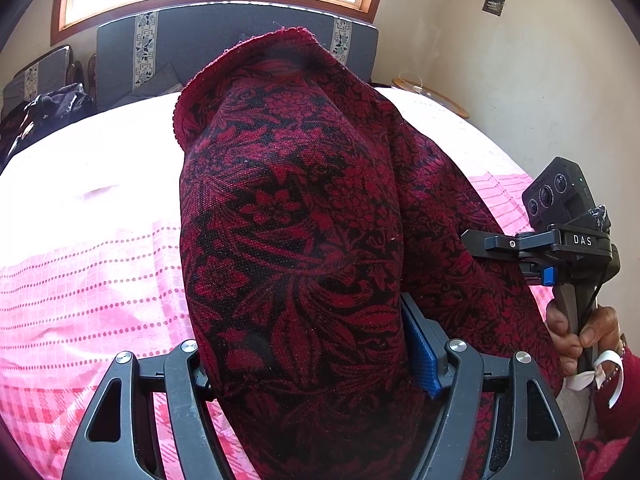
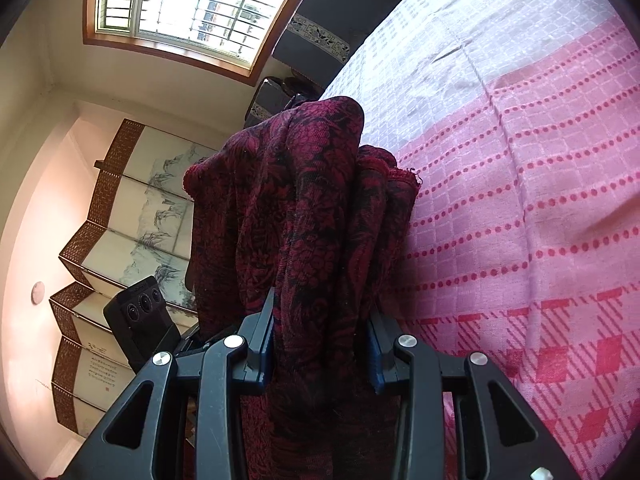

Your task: Fold small clothes

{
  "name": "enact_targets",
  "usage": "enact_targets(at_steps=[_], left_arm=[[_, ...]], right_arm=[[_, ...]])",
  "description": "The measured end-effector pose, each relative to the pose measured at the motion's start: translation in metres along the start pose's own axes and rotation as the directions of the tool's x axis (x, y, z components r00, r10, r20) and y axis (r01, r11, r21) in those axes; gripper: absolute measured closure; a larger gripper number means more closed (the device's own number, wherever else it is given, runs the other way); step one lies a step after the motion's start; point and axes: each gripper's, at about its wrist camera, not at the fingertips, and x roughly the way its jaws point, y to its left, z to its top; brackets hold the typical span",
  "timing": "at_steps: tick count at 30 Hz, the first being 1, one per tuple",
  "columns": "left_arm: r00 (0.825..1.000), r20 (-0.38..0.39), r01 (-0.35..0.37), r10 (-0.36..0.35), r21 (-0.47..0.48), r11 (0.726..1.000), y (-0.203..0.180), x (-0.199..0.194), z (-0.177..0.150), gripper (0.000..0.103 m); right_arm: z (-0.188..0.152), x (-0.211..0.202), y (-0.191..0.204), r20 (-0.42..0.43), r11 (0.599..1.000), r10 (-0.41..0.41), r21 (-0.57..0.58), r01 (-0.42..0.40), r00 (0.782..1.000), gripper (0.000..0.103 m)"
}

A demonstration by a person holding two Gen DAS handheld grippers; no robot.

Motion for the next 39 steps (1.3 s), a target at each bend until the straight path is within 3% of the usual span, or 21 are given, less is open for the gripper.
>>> enact_targets(at_steps=[7, 10, 12, 16, 17, 21, 25, 30, 36, 39], left_arm=[[0.992, 0.072, -0.103, 0.102, 0.002, 0.995, -0.009, -0.008, -0.011, 0.013], [0.976, 0.116, -0.185, 0.182, 0.011, 0.983, -0.015, -0.014, -0.016, 0.007], [0.954, 0.157, -0.264, 0.256, 0.028, 0.964, -0.022, -0.02, -0.019, 0.004], [0.863, 0.258, -0.469, 0.435, 0.085, 0.879, -0.045, -0.03, -0.025, 0.003], [0.849, 0.27, -0.493, 0.455, 0.092, 0.865, -0.049, -0.033, -0.027, 0.003], [0.827, 0.295, -0.526, 0.479, 0.103, 0.844, -0.06, -0.04, -0.033, 0.003], [0.826, 0.315, -0.512, 0.468, 0.07, 0.856, -0.062, -0.053, -0.033, 0.003], [0.819, 0.361, -0.475, 0.445, -0.008, 0.88, -0.057, -0.076, -0.028, 0.003], [0.742, 0.403, -0.534, 0.536, -0.127, 0.836, -0.057, -0.1, -0.021, 0.0], [0.72, 0.431, -0.532, 0.544, -0.161, 0.831, -0.059, -0.112, -0.021, 0.0]], right_arm=[[-0.007, 0.003, 0.022, 0.015, 0.99, -0.095, -0.106, 0.096, 0.995, 0.061], [-0.011, 0.003, 0.036, 0.032, 0.979, -0.135, -0.151, 0.138, 0.99, 0.058], [-0.014, 0.001, 0.047, 0.052, 0.969, -0.16, -0.185, 0.167, 0.986, 0.056], [-0.023, -0.003, 0.069, 0.103, 0.945, -0.197, -0.247, 0.216, 0.975, 0.05], [-0.025, -0.005, 0.075, 0.117, 0.94, -0.199, -0.259, 0.223, 0.973, 0.046], [-0.035, -0.012, 0.092, 0.171, 0.922, -0.201, -0.298, 0.245, 0.965, 0.036], [-0.045, -0.019, 0.109, 0.23, 0.892, -0.225, -0.341, 0.295, 0.947, 0.033], [-0.056, -0.031, 0.124, 0.312, 0.86, -0.235, -0.374, 0.346, 0.921, 0.02], [-0.063, -0.044, 0.125, 0.347, 0.858, -0.205, -0.387, 0.338, 0.915, 0.012], [-0.065, -0.047, 0.123, 0.345, 0.855, -0.204, -0.393, 0.338, 0.916, 0.011]])
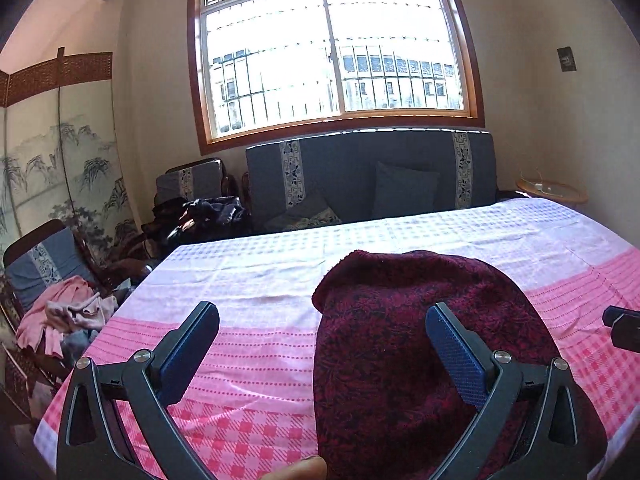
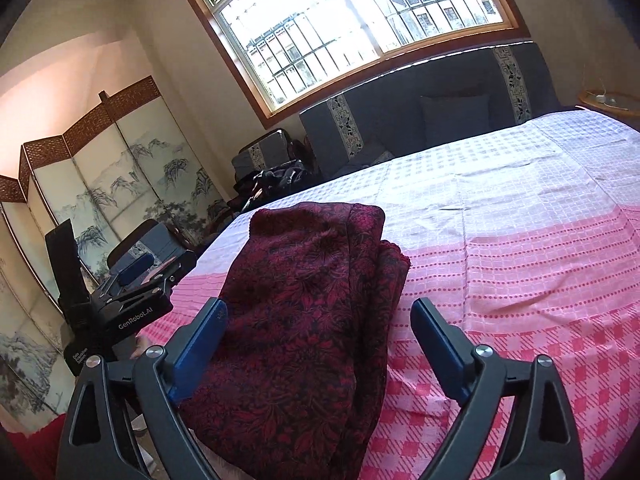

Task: Fold small clothes
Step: 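Open both tools and pull them back from the folded sweater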

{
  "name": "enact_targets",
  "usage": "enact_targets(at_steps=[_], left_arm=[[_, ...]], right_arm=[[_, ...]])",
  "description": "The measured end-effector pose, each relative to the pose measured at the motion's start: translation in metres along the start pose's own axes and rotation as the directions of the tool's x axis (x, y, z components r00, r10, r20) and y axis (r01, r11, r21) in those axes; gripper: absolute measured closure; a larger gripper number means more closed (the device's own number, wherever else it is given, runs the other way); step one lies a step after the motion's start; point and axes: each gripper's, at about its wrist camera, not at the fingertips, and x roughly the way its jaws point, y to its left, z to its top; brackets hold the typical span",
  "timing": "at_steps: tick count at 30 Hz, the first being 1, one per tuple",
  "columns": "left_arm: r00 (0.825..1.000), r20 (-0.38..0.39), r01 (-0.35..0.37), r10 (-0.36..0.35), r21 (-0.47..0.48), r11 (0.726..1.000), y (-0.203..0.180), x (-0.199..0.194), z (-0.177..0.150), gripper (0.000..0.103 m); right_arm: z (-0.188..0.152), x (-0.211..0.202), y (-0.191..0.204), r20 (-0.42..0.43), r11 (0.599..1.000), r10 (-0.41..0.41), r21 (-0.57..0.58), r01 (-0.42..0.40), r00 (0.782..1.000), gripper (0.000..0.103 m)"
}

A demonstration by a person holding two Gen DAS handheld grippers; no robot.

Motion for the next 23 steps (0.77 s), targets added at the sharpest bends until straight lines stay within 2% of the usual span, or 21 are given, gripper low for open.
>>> enact_targets(at_steps=[4, 14, 17, 19, 23], left_arm=[[0.998, 0.055, 0.044, -0.043, -0.03, 0.999, 0.003, -0.013, 0.007, 0.0], [0.994, 0.008, 0.108, -0.108, -0.057, 0.993, 0.0, -0.007, 0.015, 0.0], [0.997, -0.005, 0.08, -0.08, -0.042, 0.996, -0.002, -0.001, 0.013, 0.0], [0.998, 0.022, 0.063, -0.062, -0.034, 0.997, -0.003, -0.002, 0.012, 0.0], [0.996, -0.012, 0.088, -0.089, -0.038, 0.995, -0.004, 0.002, 0.011, 0.0]], right_arm=[[-0.005, -0.004, -0.004, 0.0, 1.0, 0.009, 0.006, -0.009, 1.0, 0.011], [-0.006, -0.013, -0.006, 0.009, 1.0, 0.008, 0.004, -0.008, 1.0, 0.011], [-0.007, -0.012, -0.008, 0.001, 1.0, 0.007, 0.009, -0.007, 1.0, 0.011], [-0.007, -0.012, -0.009, -0.004, 1.0, 0.006, 0.011, -0.006, 1.0, 0.011], [-0.006, -0.011, -0.008, -0.009, 1.0, -0.009, 0.004, 0.009, 1.0, 0.01]])
